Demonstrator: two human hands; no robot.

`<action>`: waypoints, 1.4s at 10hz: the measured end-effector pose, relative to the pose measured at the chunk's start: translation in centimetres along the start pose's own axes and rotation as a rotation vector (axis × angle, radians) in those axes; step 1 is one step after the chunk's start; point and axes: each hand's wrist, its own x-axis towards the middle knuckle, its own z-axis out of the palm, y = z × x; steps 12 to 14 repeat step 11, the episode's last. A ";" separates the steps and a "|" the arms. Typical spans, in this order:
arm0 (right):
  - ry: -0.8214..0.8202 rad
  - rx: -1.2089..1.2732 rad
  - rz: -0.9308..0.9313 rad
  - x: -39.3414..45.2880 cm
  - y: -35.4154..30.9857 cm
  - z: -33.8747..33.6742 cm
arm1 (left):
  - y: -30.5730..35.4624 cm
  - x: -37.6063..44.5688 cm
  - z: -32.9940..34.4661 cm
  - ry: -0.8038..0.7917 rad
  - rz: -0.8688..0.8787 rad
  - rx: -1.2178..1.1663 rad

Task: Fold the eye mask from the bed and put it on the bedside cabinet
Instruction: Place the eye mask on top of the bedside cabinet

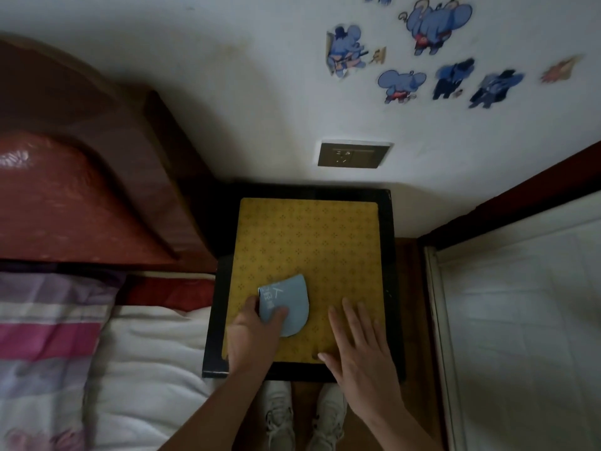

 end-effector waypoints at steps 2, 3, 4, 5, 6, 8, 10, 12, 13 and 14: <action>-0.022 -0.005 0.012 -0.1 -0.1 -0.3 | -1.7 -3.1 -1.5 0.005 0.455 0.376; -0.024 -0.014 0.012 -0.2 0.0 -0.3 | -3.0 -4.6 -2.2 -0.149 0.708 0.708; -0.020 -0.021 0.009 -0.2 0.1 -0.1 | -3.7 -5.0 -2.1 -0.261 0.713 0.843; -0.001 -0.012 0.003 -0.1 0.1 0.2 | -3.2 -4.4 -1.6 -0.287 0.691 0.857; 0.009 -0.016 0.007 -0.1 0.3 0.4 | -2.2 -3.2 -0.9 -0.290 0.679 0.886; 0.017 -0.014 0.006 -0.1 0.3 0.5 | -0.9 -1.2 -0.1 -0.335 0.673 0.942; -0.044 -0.011 0.006 0.0 -0.1 -0.3 | 0.4 -1.6 -1.1 -0.364 0.676 0.981; -0.103 0.031 0.007 -0.2 -0.4 -2.7 | 1.8 -2.8 -2.8 -0.350 0.691 0.965; -0.103 0.031 0.007 -0.2 -0.4 -2.7 | 1.8 -2.8 -2.8 -0.350 0.691 0.965; -0.103 0.031 0.007 -0.2 -0.4 -2.7 | 1.8 -2.8 -2.8 -0.350 0.691 0.965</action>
